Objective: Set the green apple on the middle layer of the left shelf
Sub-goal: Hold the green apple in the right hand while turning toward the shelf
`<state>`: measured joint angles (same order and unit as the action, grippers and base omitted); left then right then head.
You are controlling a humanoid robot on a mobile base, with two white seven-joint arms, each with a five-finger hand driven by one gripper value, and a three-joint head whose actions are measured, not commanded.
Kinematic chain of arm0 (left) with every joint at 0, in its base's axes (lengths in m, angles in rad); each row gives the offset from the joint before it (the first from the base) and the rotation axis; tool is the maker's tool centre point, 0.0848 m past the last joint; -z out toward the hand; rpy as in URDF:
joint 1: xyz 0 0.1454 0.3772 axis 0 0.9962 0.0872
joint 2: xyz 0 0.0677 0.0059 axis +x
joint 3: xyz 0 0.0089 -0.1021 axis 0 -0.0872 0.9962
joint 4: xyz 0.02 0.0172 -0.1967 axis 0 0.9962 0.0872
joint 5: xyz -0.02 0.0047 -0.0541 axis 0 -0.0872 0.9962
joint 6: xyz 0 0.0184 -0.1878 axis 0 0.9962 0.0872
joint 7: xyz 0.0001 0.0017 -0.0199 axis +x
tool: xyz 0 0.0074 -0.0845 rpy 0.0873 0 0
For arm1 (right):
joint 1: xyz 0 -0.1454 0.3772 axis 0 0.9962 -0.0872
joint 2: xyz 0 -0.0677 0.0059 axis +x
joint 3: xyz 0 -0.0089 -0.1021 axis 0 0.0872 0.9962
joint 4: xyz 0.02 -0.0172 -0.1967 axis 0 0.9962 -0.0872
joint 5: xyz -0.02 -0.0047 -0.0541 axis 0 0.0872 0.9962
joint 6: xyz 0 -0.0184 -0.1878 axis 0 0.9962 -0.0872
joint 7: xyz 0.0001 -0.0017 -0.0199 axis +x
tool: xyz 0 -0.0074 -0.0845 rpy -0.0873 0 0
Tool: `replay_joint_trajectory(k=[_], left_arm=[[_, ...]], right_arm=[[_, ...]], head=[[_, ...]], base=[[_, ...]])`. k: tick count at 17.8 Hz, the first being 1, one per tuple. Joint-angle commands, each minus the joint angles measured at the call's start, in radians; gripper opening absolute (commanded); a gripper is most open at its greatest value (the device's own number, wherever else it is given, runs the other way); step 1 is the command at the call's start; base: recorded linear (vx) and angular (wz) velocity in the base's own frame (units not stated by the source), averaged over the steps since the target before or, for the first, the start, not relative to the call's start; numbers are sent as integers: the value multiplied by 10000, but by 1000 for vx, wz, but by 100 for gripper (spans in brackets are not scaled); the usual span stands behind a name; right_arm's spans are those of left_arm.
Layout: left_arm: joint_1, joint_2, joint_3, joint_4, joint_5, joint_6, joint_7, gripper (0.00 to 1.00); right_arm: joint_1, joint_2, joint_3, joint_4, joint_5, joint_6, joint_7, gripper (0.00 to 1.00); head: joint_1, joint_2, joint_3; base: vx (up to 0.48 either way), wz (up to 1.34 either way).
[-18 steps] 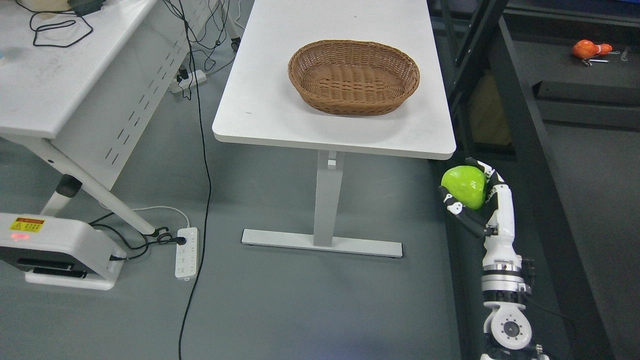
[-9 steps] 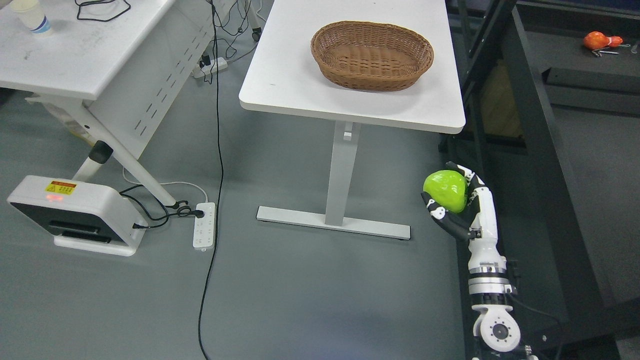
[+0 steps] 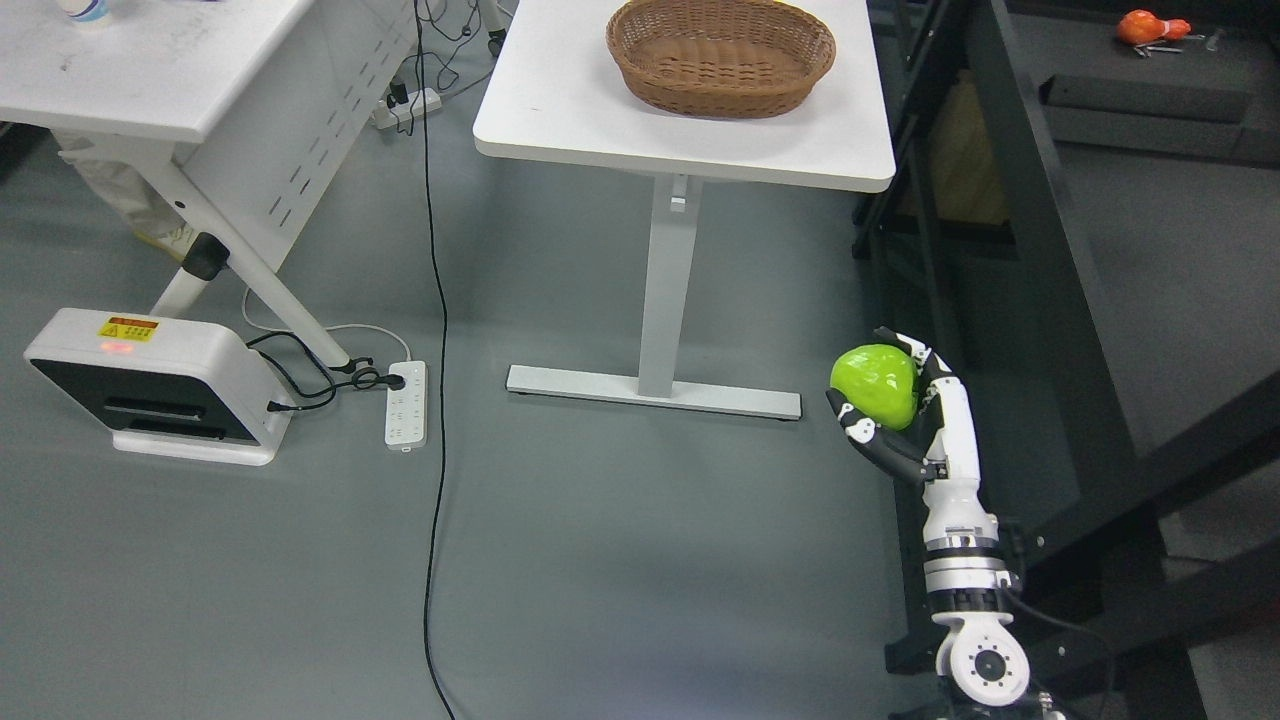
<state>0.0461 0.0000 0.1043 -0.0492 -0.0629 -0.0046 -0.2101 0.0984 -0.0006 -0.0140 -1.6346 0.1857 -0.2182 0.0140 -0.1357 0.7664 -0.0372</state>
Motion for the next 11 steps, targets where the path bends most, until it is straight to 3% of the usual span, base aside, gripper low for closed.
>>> replay_joint_trajectory(k=[1,11], left_arm=[[-1,175,0,1,0,0,0,100],[-1,175,0,1,0,0,0,100]], right_arm=[[-2,-169,-121,24,-1,4,-2,0],[14,-169,-213,-6,-1,-27,-32,0]], head=[[0,0,0],[0,0,0]], base=[[-249,-294],[-151,-393]])
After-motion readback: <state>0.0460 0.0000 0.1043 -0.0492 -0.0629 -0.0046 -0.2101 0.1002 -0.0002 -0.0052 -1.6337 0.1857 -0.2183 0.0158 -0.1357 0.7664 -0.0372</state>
